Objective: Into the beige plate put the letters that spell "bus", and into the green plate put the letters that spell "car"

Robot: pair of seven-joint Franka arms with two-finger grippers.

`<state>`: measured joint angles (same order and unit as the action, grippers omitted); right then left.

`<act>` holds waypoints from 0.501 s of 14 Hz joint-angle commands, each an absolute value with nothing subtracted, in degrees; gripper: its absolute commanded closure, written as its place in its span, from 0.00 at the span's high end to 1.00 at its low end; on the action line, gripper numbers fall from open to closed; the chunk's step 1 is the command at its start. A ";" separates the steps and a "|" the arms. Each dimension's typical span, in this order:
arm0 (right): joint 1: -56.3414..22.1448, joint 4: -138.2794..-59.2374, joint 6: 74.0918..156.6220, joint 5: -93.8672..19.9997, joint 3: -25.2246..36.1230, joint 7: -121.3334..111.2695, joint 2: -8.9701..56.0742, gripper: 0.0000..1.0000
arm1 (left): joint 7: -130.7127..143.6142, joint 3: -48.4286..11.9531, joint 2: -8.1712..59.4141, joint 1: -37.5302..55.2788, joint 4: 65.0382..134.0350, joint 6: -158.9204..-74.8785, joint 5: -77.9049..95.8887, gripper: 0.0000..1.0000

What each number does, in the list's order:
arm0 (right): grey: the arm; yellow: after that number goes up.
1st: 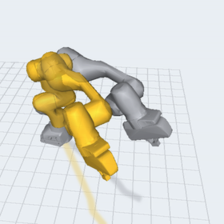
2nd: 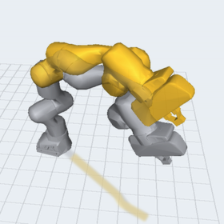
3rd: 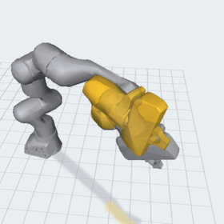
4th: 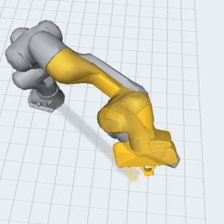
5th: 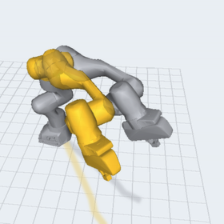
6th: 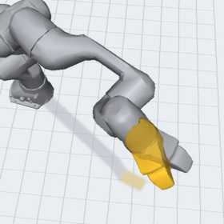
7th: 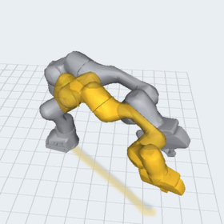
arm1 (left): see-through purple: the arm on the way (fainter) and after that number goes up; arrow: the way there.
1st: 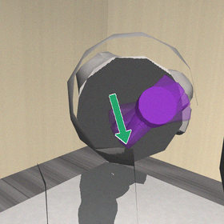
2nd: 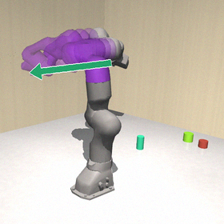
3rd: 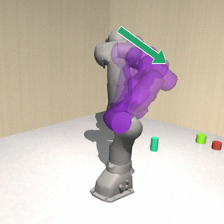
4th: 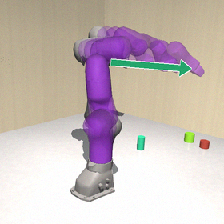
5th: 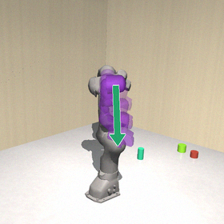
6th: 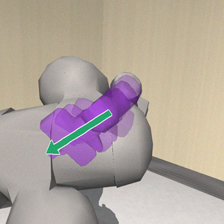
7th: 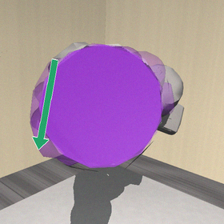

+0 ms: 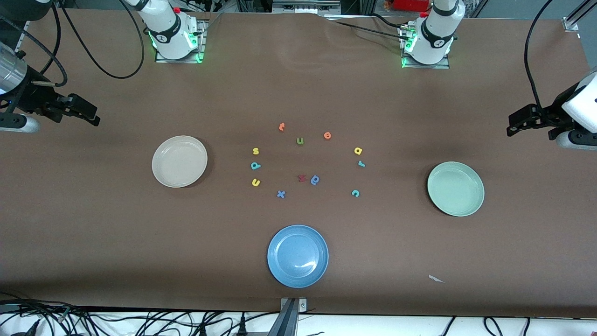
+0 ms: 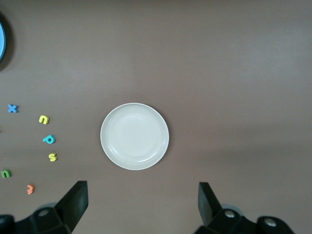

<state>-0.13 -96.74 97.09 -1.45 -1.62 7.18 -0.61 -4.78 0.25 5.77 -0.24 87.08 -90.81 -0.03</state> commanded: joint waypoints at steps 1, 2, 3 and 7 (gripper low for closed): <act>-0.18 -96.42 97.56 -0.88 -1.76 7.21 -0.88 1.00 | -6.41 -0.26 6.06 -0.97 85.61 -89.65 0.44 1.00; -0.18 -96.42 97.47 -0.88 -1.76 7.12 -0.88 1.00 | -6.42 -0.52 6.06 -0.97 85.61 -89.56 0.44 1.00; -0.18 -96.42 97.47 -0.88 -1.76 7.12 -0.88 1.00 | -6.42 -0.61 5.98 -0.79 85.69 -89.47 0.44 1.00; -0.18 -96.42 96.86 -0.88 -1.85 7.12 -0.88 1.00 | -6.42 -0.53 5.98 -0.70 85.69 -89.47 0.44 1.00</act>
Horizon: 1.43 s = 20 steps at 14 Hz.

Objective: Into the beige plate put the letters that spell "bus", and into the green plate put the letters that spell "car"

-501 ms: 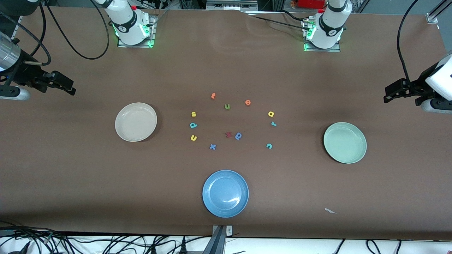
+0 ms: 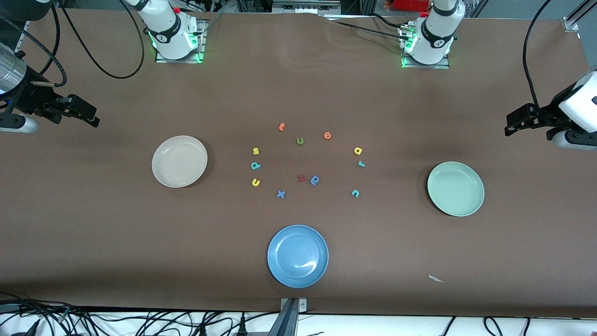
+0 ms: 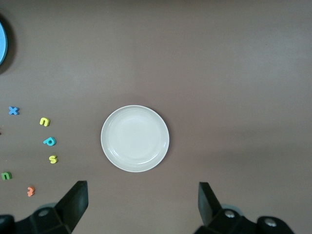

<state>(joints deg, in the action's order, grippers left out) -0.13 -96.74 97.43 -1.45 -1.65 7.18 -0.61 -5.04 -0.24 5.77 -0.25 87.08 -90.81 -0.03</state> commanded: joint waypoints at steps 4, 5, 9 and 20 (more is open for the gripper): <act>-0.18 -96.42 96.59 -1.14 -1.85 7.12 -0.97 1.00 | -6.42 -0.53 5.98 -0.79 85.69 -89.47 0.44 1.00; -0.18 -96.42 96.50 -1.14 -1.85 7.12 -0.97 1.00 | -6.42 -0.53 5.98 -0.79 85.69 -89.47 0.35 1.00; -0.18 -96.50 96.42 -1.14 -1.85 7.12 -1.05 1.00 | -6.42 -0.62 5.98 -0.79 85.69 -89.47 0.35 1.00; -0.18 -96.50 95.89 -1.14 -1.85 7.12 -1.14 1.00 | -6.42 -0.53 5.45 -0.88 86.13 -89.47 0.35 1.00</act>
